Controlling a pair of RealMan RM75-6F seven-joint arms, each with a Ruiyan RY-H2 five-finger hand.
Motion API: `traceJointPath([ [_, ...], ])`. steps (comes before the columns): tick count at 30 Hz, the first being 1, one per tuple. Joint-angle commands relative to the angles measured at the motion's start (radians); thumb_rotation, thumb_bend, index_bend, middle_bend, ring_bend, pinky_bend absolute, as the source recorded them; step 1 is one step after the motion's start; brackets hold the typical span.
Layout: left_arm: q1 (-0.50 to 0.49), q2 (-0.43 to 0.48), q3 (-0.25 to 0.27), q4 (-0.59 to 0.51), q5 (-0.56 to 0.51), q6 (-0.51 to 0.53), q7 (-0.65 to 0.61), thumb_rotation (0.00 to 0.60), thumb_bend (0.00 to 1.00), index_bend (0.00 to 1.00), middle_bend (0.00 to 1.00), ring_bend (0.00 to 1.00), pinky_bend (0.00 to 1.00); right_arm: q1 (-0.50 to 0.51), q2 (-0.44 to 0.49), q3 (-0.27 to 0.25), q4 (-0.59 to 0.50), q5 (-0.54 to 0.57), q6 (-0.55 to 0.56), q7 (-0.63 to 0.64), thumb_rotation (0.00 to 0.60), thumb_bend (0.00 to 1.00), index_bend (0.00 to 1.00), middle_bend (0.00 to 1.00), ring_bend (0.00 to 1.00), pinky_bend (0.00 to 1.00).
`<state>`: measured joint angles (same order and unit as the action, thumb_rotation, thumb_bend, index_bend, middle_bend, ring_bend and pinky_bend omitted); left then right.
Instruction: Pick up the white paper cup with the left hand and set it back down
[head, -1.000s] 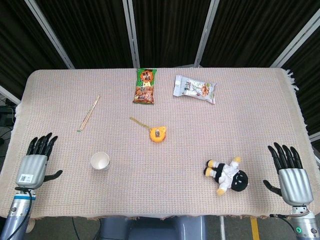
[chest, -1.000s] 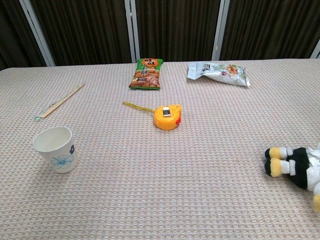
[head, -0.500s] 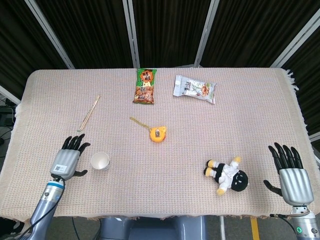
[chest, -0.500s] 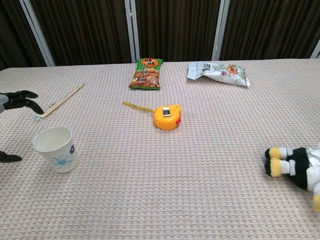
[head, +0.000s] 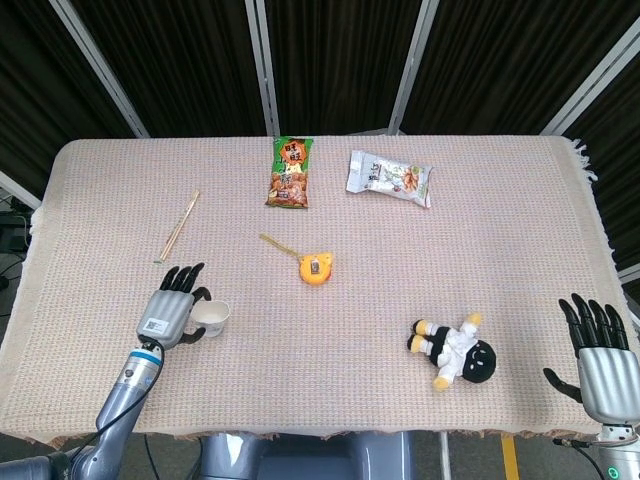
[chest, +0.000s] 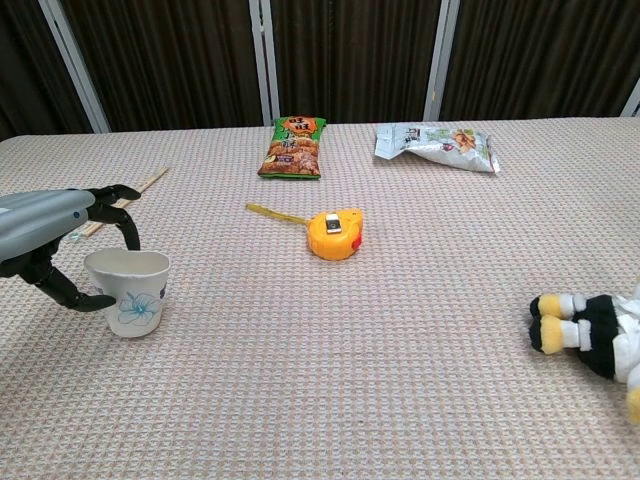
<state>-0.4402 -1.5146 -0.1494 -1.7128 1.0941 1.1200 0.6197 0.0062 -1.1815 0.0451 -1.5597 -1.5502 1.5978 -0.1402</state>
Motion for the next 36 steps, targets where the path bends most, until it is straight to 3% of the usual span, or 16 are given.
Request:
traceJointPath([
  [1, -0.005, 0.002, 0.003, -0.011, -0.008, 0.008, -0.001, 0.600, 0.24, 0.47, 0.00, 0.00, 0.00, -0.001, 0.001, 0.000, 0.000, 0.001, -0.001, 0.001, 0.600, 0.05, 0.00, 0.00, 0.00, 0.00],
  [6, -0.001, 0.013, -0.006, -0.040, -0.008, 0.027, -0.058, 0.600, 0.24, 0.49, 0.00, 0.00, 0.00, -0.001, 0.002, 0.000, -0.002, -0.003, -0.002, 0.005, 0.600, 0.05, 0.00, 0.00, 0.00, 0.00],
  [10, 0.012, 0.000, -0.034, -0.051, 0.037, 0.037, -0.240, 0.600, 0.24, 0.49, 0.00, 0.00, 0.00, 0.004, 0.001, 0.002, -0.003, -0.006, -0.009, 0.004, 0.600, 0.05, 0.00, 0.00, 0.00, 0.00],
  [16, 0.021, -0.081, -0.057, 0.049, 0.075, 0.018, -0.527, 0.600, 0.24, 0.48, 0.00, 0.00, 0.00, 0.010, -0.002, 0.002, -0.004, -0.011, -0.018, -0.004, 0.600, 0.05, 0.00, 0.00, 0.00, 0.00],
  [21, 0.002, -0.104, -0.043, 0.131, 0.038, -0.096, -0.652, 0.600, 0.24, 0.46, 0.00, 0.00, 0.00, 0.015, -0.002, 0.002, -0.005, -0.012, -0.027, -0.005, 0.600, 0.05, 0.00, 0.00, 0.00, 0.00],
  [28, -0.014, -0.091, -0.017, 0.236, 0.034, -0.145, -0.656, 0.600, 0.24, 0.39, 0.00, 0.00, 0.00, 0.016, 0.002, 0.007, -0.007, -0.008, -0.027, 0.005, 0.600, 0.05, 0.00, 0.00, 0.00, 0.00],
  [30, -0.015, -0.066, -0.010, 0.231, 0.027, -0.146, -0.625, 0.600, 0.24, 0.31, 0.00, 0.00, 0.00, 0.015, 0.003, 0.008, -0.007, -0.009, -0.024, 0.007, 0.600, 0.05, 0.00, 0.00, 0.00, 0.00],
  [34, -0.029, 0.013, 0.013, 0.171, -0.034, -0.183, -0.510, 0.600, 0.20, 0.04, 0.00, 0.00, 0.00, 0.015, 0.001, 0.006, -0.009, -0.012, -0.023, 0.001, 0.600, 0.05, 0.00, 0.00, 0.00, 0.00],
  [36, -0.038, 0.042, 0.010, 0.130, -0.062, -0.185, -0.472, 0.600, 0.18, 0.01, 0.00, 0.00, 0.00, 0.014, -0.001, 0.005, -0.009, -0.014, -0.022, -0.003, 0.600, 0.05, 0.00, 0.00, 0.00, 0.00],
])
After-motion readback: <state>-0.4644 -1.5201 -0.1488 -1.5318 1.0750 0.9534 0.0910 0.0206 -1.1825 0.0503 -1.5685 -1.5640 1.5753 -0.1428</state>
